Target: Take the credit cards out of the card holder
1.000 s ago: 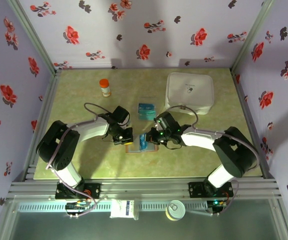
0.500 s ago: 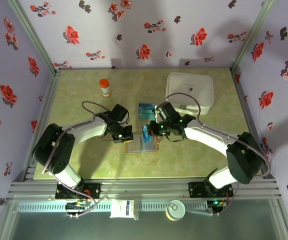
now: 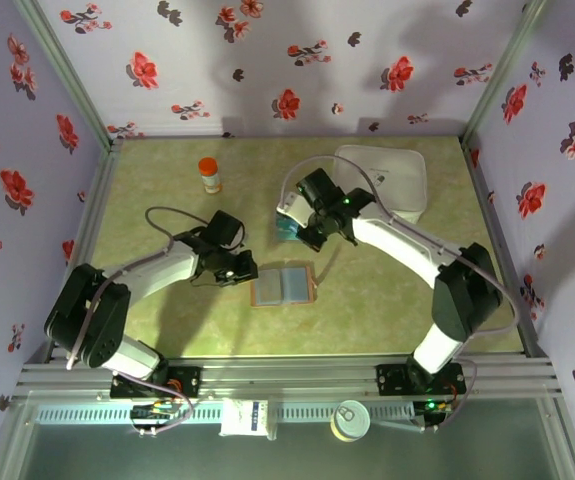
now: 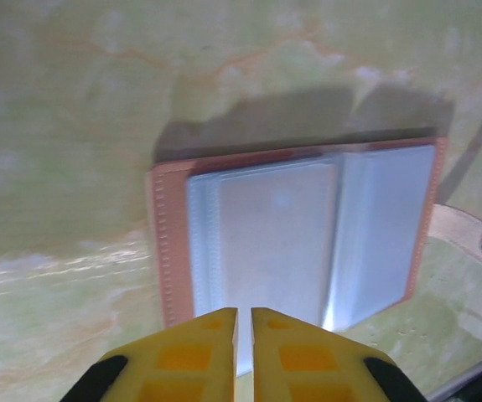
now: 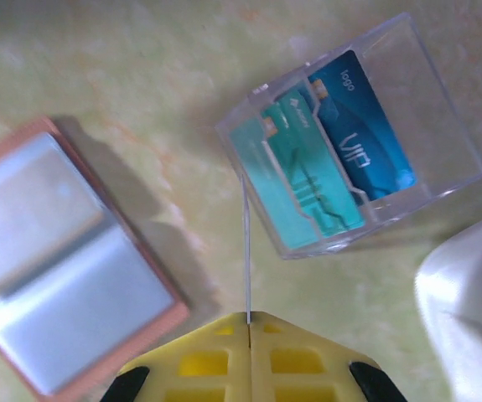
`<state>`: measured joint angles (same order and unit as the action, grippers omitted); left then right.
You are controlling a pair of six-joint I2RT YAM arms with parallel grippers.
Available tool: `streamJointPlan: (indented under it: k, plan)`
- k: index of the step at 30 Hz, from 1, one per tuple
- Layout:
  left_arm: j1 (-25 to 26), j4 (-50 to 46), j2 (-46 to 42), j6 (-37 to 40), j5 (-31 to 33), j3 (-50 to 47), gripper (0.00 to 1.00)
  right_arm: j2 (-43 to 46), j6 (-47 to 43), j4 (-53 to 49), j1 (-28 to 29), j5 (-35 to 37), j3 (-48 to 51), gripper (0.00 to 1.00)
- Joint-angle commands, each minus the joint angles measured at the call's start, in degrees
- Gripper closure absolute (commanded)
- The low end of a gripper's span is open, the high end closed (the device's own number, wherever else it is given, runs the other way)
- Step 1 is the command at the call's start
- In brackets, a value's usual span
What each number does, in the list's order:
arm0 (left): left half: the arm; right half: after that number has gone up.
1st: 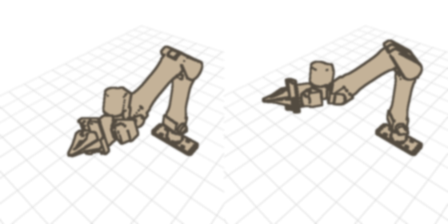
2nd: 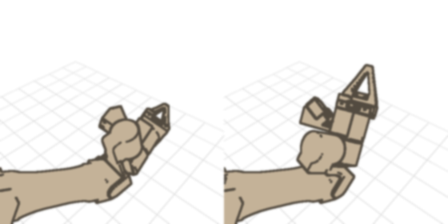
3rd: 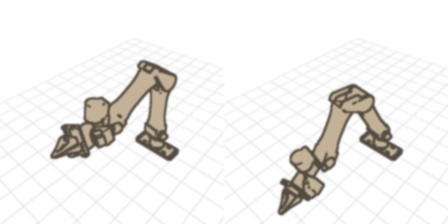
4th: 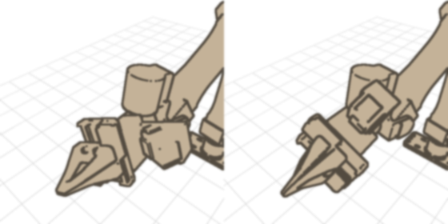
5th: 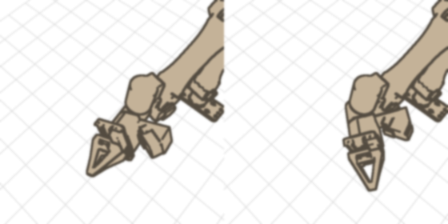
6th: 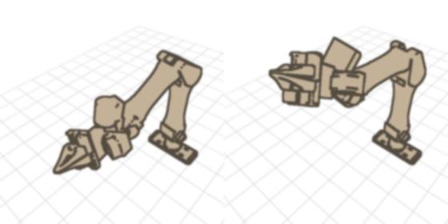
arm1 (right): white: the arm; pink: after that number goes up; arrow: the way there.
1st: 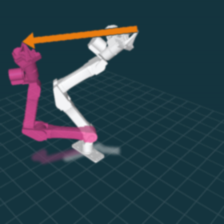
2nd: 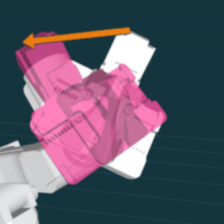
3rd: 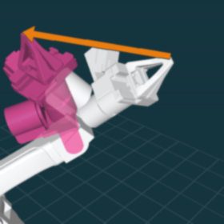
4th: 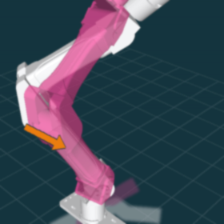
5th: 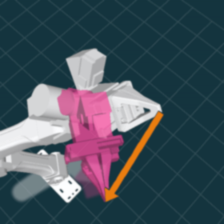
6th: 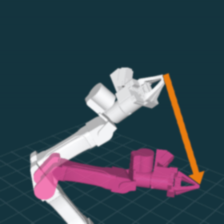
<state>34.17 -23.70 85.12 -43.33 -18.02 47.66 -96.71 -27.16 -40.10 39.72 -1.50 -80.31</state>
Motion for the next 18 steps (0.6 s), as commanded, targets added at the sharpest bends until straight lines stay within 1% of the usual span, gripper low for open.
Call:
streamJointPlan:
  k: [1,5,11,14,18]
  plan:
    - [-1.36,0.59,-2.60,-1.12,0.94,-2.70,0.87,-4.57,-14.52,-6.91,-2.54,-0.37,-8.24,1.00]
    - [-2.43,0.42,-4.15,-0.99,0.71,-4.24,0.87,-11.34,-17.98,-11.67,-4.21,-4.01,-17.83,1.00]
    - [-3.74,0.05,-5.43,-0.61,0.75,-5.31,0.86,-21.11,-20.56,-17.54,-5.42,-6.45,-31.04,1.00]
    - [-4.02,0.97,-5.60,-1.28,0.63,-6.58,0.86,-24.83,-21.29,-19.54,-5.80,-7.41,-35.56,1.00]
    - [-4.11,1.05,-5.51,-1.44,0.44,-6.74,0.86,-28.26,-22.26,-19.61,-6.14,-7.45,-38.04,1.00]
